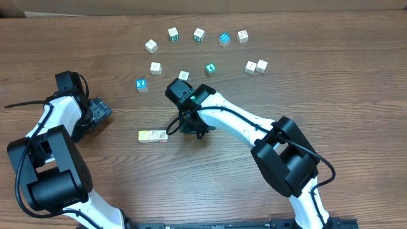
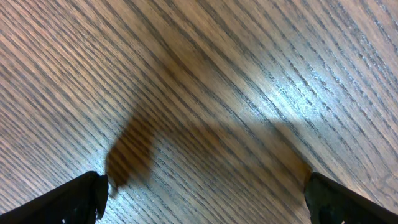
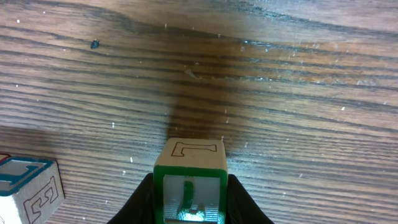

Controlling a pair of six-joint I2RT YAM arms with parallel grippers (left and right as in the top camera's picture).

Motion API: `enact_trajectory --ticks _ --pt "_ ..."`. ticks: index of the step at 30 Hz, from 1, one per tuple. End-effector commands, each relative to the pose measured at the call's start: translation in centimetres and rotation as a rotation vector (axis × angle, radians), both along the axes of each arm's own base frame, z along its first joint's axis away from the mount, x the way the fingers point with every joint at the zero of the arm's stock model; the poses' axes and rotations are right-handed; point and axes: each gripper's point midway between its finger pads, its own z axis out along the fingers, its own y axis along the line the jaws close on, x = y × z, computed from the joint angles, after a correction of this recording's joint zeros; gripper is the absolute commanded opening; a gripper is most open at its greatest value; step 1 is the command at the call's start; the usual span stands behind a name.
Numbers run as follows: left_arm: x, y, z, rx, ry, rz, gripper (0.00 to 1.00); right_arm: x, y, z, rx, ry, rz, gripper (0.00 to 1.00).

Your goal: Form a horizontal line

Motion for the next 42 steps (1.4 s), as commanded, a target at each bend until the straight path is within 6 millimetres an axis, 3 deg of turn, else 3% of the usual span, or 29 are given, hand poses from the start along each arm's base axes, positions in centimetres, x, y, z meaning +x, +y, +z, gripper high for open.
enact_trajectory --ticks 1,23,31,37,42 --pt "-0.57 -0.17 -0.80 -0.004 0.030 0.001 0.99 -0.03 -0.25 0.84 -0.001 -0.023 -0.007 0.13" --pt "-0.57 -0.17 -0.80 -0.004 0.030 0.001 0.99 0.08 -0.14 0.87 0.003 -0.028 -0.006 0.53" --pt "-0.57 -0.17 -0.80 -0.004 0.030 0.001 1.00 0.31 -0.37 0.88 -0.010 -0.041 -0.008 0.54" --pt "-0.57 -0.17 -0.80 -0.004 0.030 0.001 1.00 0.50 -0.17 0.92 -0.002 -0.049 -0.009 0.43" --pt "-0.57 -0.17 -0.80 -0.004 0.030 0.001 1.00 0.88 0.21 1.01 0.014 -0.064 -0.009 0.41"
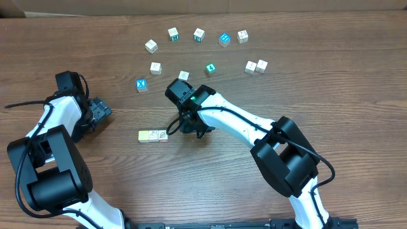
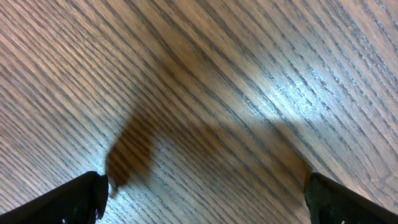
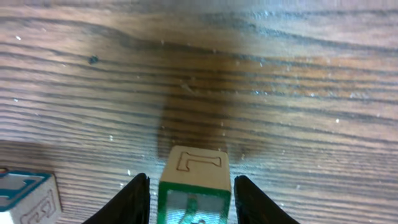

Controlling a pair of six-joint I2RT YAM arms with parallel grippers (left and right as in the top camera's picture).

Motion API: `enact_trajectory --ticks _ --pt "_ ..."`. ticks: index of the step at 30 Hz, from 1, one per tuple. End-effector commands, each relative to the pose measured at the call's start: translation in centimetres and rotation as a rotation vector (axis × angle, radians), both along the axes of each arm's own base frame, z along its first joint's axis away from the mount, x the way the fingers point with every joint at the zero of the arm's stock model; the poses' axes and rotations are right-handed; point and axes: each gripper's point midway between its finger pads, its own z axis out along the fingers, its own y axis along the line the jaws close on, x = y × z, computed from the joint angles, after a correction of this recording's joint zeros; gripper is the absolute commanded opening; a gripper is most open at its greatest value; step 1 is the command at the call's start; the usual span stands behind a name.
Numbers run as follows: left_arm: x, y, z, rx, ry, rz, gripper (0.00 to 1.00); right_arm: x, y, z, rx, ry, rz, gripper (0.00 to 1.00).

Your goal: Form a horizontal line

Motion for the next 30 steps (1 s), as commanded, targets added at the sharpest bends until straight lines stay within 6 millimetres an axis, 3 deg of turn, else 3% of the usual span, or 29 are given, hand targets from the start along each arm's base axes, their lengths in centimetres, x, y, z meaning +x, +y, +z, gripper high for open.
enact_trajectory --ticks 1,7,19,30 --pt "-0.6 -0.2 -0.8 -0.004 0.030 0.001 0.99 0.3 0.1 1.1 0.013 -0.033 -0.002 0.41" --pt "-0.6 -0.2 -0.8 -0.004 0.030 0.001 1.00 0.5 -0.1 1.2 -0.002 -0.049 -0.006 0.40" --pt "-0.6 -0.2 -0.8 -0.004 0.030 0.001 0.99 0.3 0.1 1.1 0.013 -0.036 -0.029 0.26" --pt "-0.6 -0.2 -0.8 -0.004 0.030 0.001 1.00 -0.2 0.9 1.1 0.054 -0.003 -0.019 0.24"
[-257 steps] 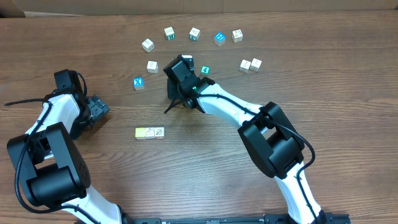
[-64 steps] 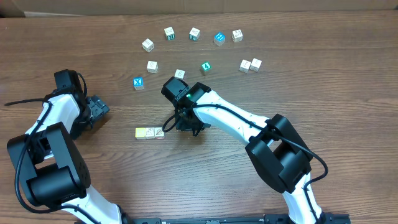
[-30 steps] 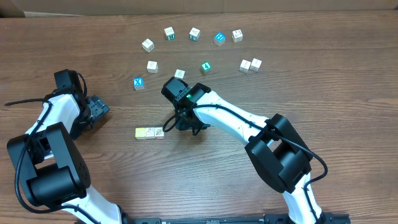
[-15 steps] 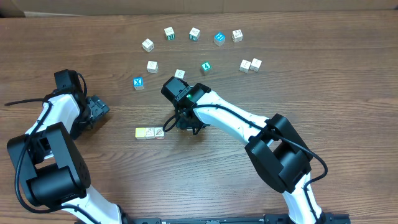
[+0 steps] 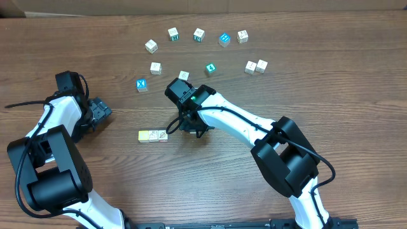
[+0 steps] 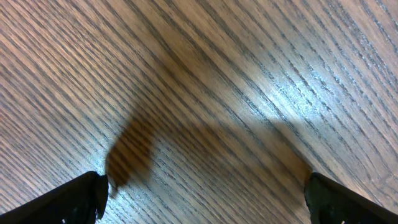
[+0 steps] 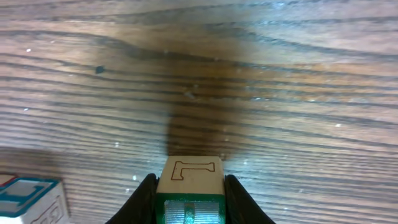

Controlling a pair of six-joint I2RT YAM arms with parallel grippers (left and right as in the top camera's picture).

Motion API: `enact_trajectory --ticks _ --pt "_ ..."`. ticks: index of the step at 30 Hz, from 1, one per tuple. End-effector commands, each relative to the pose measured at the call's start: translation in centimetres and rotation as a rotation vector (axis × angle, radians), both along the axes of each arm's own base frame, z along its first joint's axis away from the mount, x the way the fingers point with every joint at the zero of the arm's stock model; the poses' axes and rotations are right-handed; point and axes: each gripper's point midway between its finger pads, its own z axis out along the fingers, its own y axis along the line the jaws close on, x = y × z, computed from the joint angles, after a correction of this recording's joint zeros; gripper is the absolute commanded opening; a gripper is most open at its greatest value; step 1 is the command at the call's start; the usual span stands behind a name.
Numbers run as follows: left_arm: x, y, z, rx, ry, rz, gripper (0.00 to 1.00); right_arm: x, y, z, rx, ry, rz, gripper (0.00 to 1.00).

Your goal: Form a horizontal line

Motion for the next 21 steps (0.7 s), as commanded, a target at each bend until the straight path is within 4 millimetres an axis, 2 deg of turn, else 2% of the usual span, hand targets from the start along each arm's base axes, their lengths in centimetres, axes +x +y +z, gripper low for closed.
enact_trajectory --ticks 1,17,21 --pt "-0.56 -0.16 -0.80 -0.004 0.030 0.001 0.99 -0.45 0.62 1.03 0.039 0.004 -0.001 0.24" --pt "-0.55 -0.18 -0.80 -0.004 0.030 0.001 0.99 -0.89 1.07 1.03 0.044 0.007 -0.005 0.25" --pt "-0.55 -0.18 -0.80 -0.004 0.030 0.001 1.00 -0.89 1.07 1.03 0.044 0.007 -0.004 0.35"
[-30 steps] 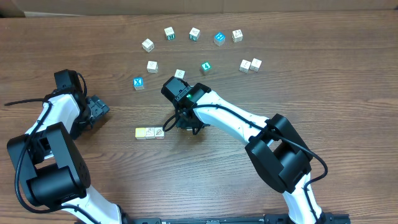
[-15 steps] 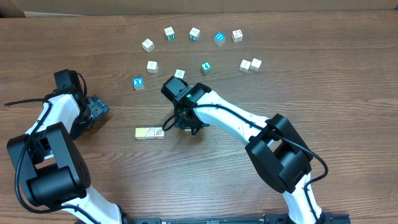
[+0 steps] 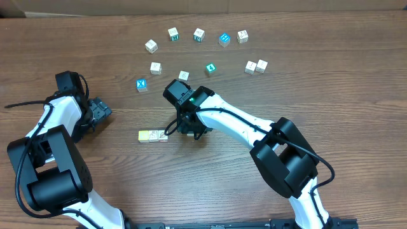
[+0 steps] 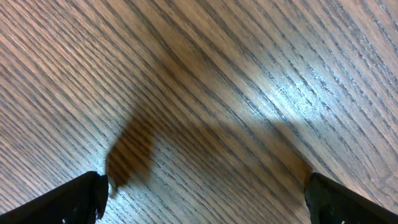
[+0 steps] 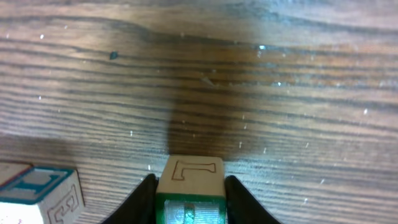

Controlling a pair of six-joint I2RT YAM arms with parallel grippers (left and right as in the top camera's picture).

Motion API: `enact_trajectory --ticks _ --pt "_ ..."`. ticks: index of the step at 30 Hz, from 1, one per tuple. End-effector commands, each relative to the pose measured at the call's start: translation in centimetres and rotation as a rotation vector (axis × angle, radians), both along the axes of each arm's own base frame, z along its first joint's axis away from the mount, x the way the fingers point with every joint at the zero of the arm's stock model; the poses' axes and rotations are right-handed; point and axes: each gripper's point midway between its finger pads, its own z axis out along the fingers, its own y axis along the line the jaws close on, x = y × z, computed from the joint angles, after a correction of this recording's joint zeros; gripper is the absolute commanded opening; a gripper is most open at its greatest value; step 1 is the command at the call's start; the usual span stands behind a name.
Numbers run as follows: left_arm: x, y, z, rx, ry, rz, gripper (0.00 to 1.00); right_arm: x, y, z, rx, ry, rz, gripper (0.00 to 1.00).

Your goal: Form a horizontal line

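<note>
A short row of two letter cubes (image 3: pixel 152 135) lies on the wooden table. My right gripper (image 3: pixel 185 127) sits just right of that row, shut on a green-edged letter cube (image 5: pixel 190 186) with an outlined letter on its top face; the fingers press both its sides. The row's end cube (image 5: pixel 40 190), blue-edged, shows at the lower left of the right wrist view. My left gripper (image 3: pixel 100 111) rests at the table's left side, open, with only bare wood (image 4: pixel 205 124) between its fingers.
Several loose letter cubes lie scattered across the far half of the table, among them a blue one (image 3: pixel 141 84), a green one (image 3: pixel 210 68) and a pair (image 3: pixel 255 66) at the right.
My right gripper, still shut on the green cube, has shifted slightly left towards the row; the blue-edged end cube shows more fully in its wrist view. The left arm has not moved.
The right gripper was shut on the green cube beside the two-cube row. Then its fingers stood slightly apart from the cube. After that they were shut on it again, and now it sits a little closer to the row. The left gripper stayed open and still.
</note>
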Motion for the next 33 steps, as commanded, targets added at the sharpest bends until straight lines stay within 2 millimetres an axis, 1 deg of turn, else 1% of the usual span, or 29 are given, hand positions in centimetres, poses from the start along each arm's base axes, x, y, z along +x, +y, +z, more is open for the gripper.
enact_trajectory --ticks 1,5,6,8,10,13,16,18,22,27,33 --pt "-0.5 -0.2 -0.8 -0.004 0.030 0.001 1.00 -0.2 0.4 1.1 0.021 -0.015 0.008 0.38" --pt "-0.6 -0.2 -0.8 -0.004 0.030 0.001 0.99 -0.2 0.3 1.1 0.021 -0.015 0.008 0.50" --pt "-0.5 -0.2 -0.8 -0.004 0.030 0.001 1.00 -0.1 0.4 1.1 0.023 -0.017 0.008 0.55" --pt "-0.5 -0.2 -0.8 -0.004 0.030 0.001 0.99 0.2 0.3 1.1 0.016 -0.031 0.006 0.58" --pt "-0.5 -0.2 -0.8 -0.004 0.030 0.001 0.99 0.5 0.1 1.1 0.004 -0.051 0.002 0.63" --pt "-0.5 -0.2 -0.8 -0.004 0.030 0.001 1.00 1.0 -0.1 1.2 -0.010 -0.075 -0.003 0.68" --pt "-0.5 -0.2 -0.8 -0.004 0.030 0.001 1.00 1.3 0.1 1.3 -0.002 -0.090 -0.005 0.72" --pt "-0.5 -0.2 -0.8 -0.004 0.030 0.001 0.99 1.5 0.3 1.3 0.007 -0.099 -0.006 0.77" --pt "-0.5 -0.2 -0.8 -0.004 0.030 0.001 1.00 2.4 0.2 1.5 0.007 -0.132 -0.019 0.79" --pt "-0.5 -0.2 -0.8 -0.004 0.030 0.001 0.99 4.1 -1.1 1.8 -0.031 -0.190 -0.055 0.82" --pt "-0.5 -0.2 -0.8 -0.004 0.030 0.001 1.00 5.2 -3.0 1.7 -0.050 -0.182 -0.097 0.85"
